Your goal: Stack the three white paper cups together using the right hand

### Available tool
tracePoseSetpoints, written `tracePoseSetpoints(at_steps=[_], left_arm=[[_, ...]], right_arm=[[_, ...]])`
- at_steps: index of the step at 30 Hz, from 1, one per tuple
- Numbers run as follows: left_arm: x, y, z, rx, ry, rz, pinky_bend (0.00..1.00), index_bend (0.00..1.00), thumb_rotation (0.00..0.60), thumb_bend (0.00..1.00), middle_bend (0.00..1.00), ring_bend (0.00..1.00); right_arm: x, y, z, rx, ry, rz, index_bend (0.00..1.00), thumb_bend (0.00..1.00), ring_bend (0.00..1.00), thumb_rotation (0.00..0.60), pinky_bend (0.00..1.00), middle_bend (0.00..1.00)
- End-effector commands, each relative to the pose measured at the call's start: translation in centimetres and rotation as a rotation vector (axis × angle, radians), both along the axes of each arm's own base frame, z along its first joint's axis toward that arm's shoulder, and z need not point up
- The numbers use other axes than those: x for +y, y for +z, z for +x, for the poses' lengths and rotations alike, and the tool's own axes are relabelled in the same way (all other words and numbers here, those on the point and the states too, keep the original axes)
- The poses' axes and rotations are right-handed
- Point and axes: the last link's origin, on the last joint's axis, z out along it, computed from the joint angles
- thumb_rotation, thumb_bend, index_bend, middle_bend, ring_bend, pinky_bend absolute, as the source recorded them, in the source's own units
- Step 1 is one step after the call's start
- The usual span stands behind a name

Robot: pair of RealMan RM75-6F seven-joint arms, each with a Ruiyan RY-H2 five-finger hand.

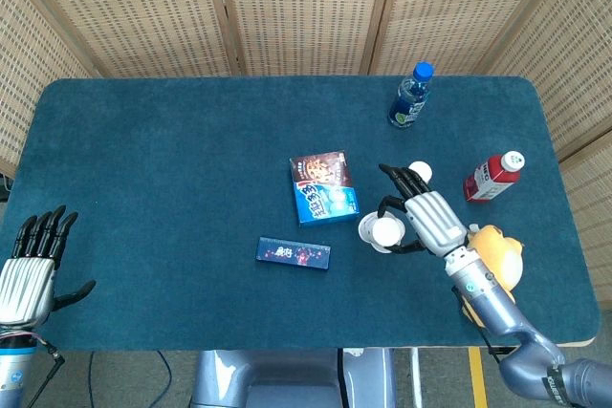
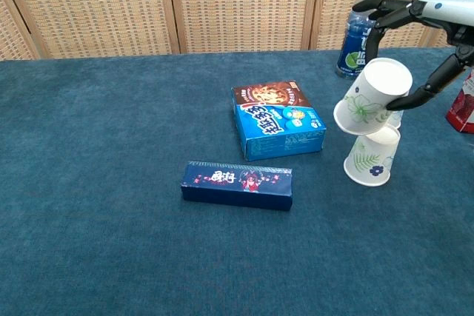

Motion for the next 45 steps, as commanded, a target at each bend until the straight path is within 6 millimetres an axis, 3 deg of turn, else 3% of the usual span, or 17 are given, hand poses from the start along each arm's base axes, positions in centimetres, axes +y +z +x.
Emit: tracePoseSetpoints(at_steps=[1, 11, 38, 45], left_arm=[[0.1, -0.1, 0.0, 0.0, 0.002, -0.001, 0.0, 0.0, 0.6, 0.08, 0.0, 0.0], [0.1, -0.2, -0.1, 0.004, 0.003, -0.003, 0.0, 0.0, 0.6, 0.08, 0.0, 0.0], [0.0, -0.3, 0.0, 0.006, -0.005, -0.01, 0.0, 0.0, 0.6, 0.08, 0.0, 0.0], [-0.1, -0.2, 0.1, 0.003, -0.009, -0.006, 0.0, 0.0, 0.6, 0.08, 0.0, 0.0]], right_arm=[[-0.9, -0.8, -0.9, 0.018, -0.045, 0.009, 0.55, 0.16, 0.0, 0.6, 0.0, 0.03], [-1.1, -1.4, -2.3, 0.042, -0.086, 0.023, 0.55, 0.16, 0.0, 0.6, 0.0, 0.03], [-0.5, 0.2, -1.2, 0.07, -0.078, -0.004, 0.52, 0.16, 0.0, 0.6, 0.0, 0.02], [-0.7, -0.3, -1.6, 0.08, -0.099, 0.007, 0.52, 0.16, 0.0, 0.6, 0.0, 0.02]])
